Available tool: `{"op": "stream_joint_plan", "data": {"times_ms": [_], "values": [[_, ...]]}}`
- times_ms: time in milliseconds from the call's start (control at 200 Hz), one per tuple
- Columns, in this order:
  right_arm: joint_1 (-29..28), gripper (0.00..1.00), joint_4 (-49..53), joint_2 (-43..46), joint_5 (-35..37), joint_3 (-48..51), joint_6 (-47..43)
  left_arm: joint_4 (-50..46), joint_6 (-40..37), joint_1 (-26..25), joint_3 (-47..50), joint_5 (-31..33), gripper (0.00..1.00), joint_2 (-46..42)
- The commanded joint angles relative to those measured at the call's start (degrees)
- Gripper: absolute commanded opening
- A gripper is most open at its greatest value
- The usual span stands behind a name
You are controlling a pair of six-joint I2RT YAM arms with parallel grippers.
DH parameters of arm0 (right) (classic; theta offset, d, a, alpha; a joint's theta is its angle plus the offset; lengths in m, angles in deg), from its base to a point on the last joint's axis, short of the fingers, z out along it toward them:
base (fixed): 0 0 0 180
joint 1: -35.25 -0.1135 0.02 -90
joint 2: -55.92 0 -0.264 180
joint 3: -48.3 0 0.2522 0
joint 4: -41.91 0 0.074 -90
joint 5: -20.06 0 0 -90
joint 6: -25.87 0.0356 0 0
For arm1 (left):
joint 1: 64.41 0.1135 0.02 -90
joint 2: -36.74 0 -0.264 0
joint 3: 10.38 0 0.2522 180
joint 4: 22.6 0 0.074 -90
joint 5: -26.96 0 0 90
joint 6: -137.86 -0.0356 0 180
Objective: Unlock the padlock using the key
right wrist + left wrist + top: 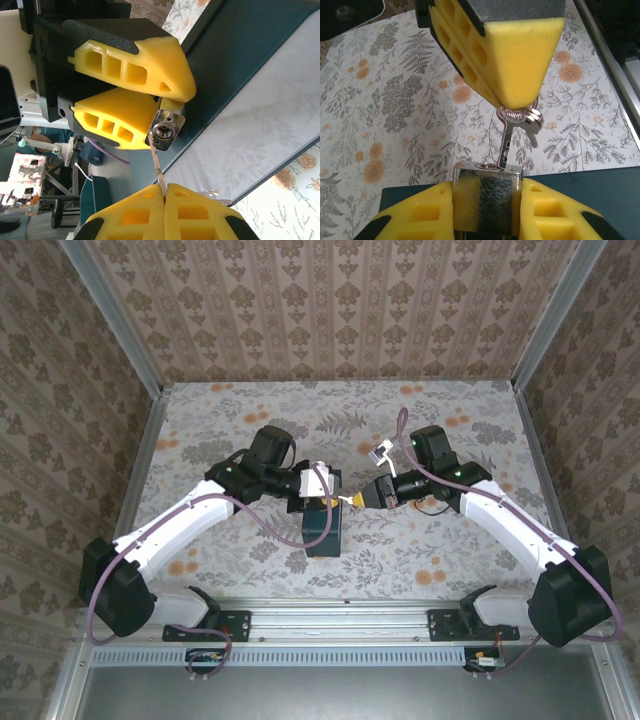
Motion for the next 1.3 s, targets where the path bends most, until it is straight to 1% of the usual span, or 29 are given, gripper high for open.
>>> {"op": "stream_joint_plan", "data": {"times_ms": [0,250,375,385,410,630,1295], "values": [[-0.55,0.00,-0.39,-0.50,-0.14,-1.32,0.17,0.11,-1.86,-0.53,-2.61,-0.83,0.09,-0.90],[-0.46,0.00,-0.72,0.36,0.48,-0.46,0.42,-0.79,-2.29,-0.43,-2.50,-0.53,0.09,-1.17],[-0.05,0.00,1.37,0.25,1.44,-0.52,-1.14,-1.27,-2.37,-0.02,-2.43,-0.56,0.08,-1.08],[-0.05,0.00,1.50,0.20,1.51,-0.52,-1.19,-1.32,-2.43,-0.03,-2.43,0.76,0.08,-1.08],[0.04,0.00,1.84,0.11,1.53,-0.52,-1.42,-1.47,-2.56,-0.03,-2.47,1.31,0.08,-1.08],[0.01,0.00,2.61,-1.20,1.88,-0.99,-1.62,-1.73,-2.66,-0.12,-2.65,1.47,0.08,-1.04],[-0.34,0.00,0.10,-1.67,0.83,-1.85,-0.39,-1.34,-2.30,-0.66,-3.11,1.47,0.08,-0.64]]}}
